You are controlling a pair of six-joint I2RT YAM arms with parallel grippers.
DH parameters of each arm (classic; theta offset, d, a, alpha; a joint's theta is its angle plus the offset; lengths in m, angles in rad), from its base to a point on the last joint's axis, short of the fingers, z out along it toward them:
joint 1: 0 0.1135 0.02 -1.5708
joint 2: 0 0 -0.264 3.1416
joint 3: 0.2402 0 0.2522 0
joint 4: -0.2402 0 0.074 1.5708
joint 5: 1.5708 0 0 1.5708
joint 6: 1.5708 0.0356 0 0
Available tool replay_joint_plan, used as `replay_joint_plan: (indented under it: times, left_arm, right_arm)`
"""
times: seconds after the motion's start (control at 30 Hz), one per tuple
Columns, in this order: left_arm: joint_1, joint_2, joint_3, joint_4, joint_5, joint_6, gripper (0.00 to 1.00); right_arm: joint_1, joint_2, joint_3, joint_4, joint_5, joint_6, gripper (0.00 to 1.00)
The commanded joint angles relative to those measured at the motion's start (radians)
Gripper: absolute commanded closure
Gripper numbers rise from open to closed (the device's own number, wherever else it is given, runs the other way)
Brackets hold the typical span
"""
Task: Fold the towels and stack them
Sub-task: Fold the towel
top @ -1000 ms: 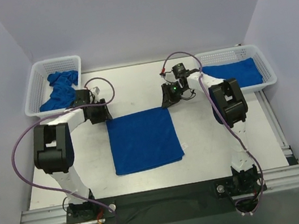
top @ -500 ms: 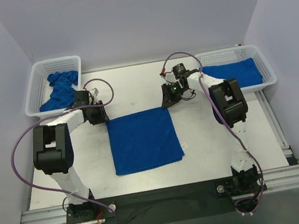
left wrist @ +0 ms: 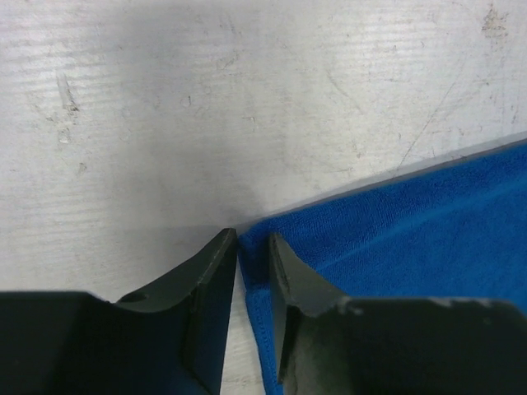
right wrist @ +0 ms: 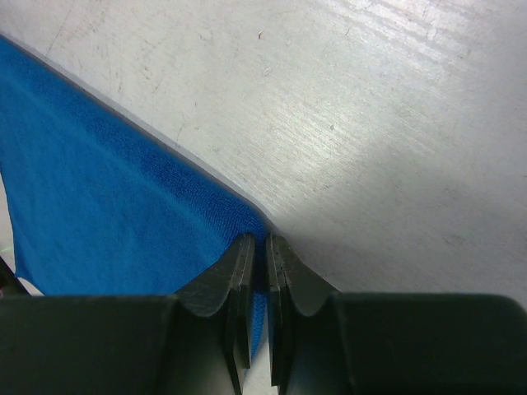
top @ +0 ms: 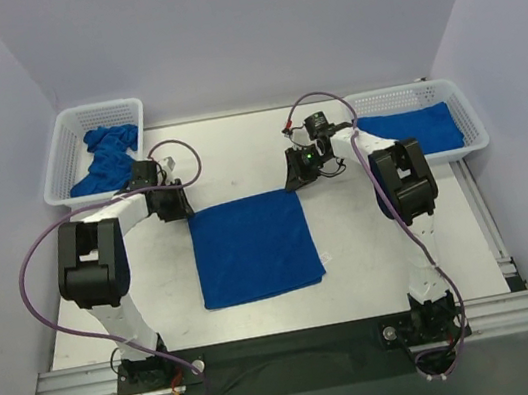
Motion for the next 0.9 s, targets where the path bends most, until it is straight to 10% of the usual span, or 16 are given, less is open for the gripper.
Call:
replay_joint_plan:
  times: [0.0,0.27,0.87]
  left_arm:
    - [-0.003,0.054,-0.027,-0.147,-0.006,0.008,0.67]
    - [-0.003,0.08,0.011,-0.147,-0.015,0.008,1.0]
    - [-0.004,0.103,0.207,-0.1,0.012,-0.014,1.0]
  right_arm:
    - [0.001,0.037,-0.033,-0.08,0.061,-0.014,0.92]
    - [-0.002,0.034,-0.03,-0.08,0.074,-0.007,0.93]
    - [-0.07,-0.048,0.025,-0.078,0.186,0.013,1.0]
